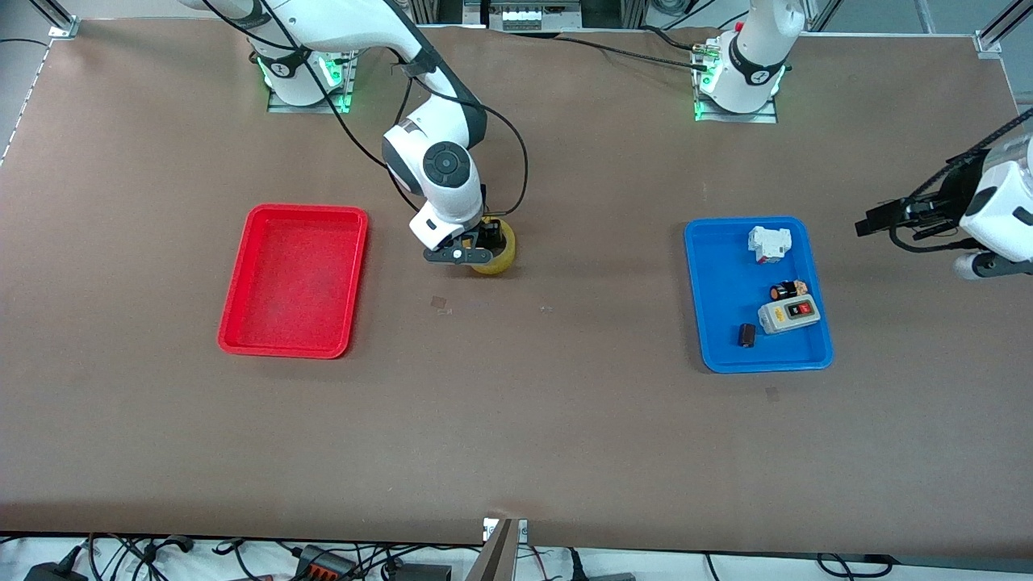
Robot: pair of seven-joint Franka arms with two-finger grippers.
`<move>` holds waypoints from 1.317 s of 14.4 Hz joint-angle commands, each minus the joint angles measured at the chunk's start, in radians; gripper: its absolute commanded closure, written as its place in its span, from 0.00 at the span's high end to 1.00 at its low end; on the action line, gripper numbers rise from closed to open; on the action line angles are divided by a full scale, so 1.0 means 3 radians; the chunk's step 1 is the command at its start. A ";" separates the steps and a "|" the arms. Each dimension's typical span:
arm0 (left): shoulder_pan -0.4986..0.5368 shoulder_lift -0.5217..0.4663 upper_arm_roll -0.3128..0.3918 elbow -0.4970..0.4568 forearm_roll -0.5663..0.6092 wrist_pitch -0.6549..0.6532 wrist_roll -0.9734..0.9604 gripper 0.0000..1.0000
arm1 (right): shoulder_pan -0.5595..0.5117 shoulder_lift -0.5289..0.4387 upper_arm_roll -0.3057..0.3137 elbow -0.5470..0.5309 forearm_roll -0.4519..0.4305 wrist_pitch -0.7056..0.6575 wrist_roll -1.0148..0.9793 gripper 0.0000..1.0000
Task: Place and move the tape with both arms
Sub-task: 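Reach the right gripper to the tape roll while the left gripper withdraws, then grasp the tape roll rim with the right gripper and lift it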
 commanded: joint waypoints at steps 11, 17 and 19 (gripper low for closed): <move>0.0298 -0.0292 -0.0467 -0.0178 -0.0077 0.0122 0.0097 1.00 | -0.0332 -0.0842 -0.0070 -0.0200 -0.0009 -0.0427 -0.0097 0.01; 0.0298 -0.0308 -0.0462 -0.0157 -0.0077 0.0102 0.0066 1.00 | -0.1190 -0.1298 -0.0070 -0.0757 -0.0009 -0.0428 -0.1006 0.02; 0.0298 -0.0343 -0.0477 -0.0208 -0.0072 0.0127 0.0071 1.00 | -0.1395 -0.1339 -0.0070 -0.0895 -0.0014 -0.0417 -0.1242 0.02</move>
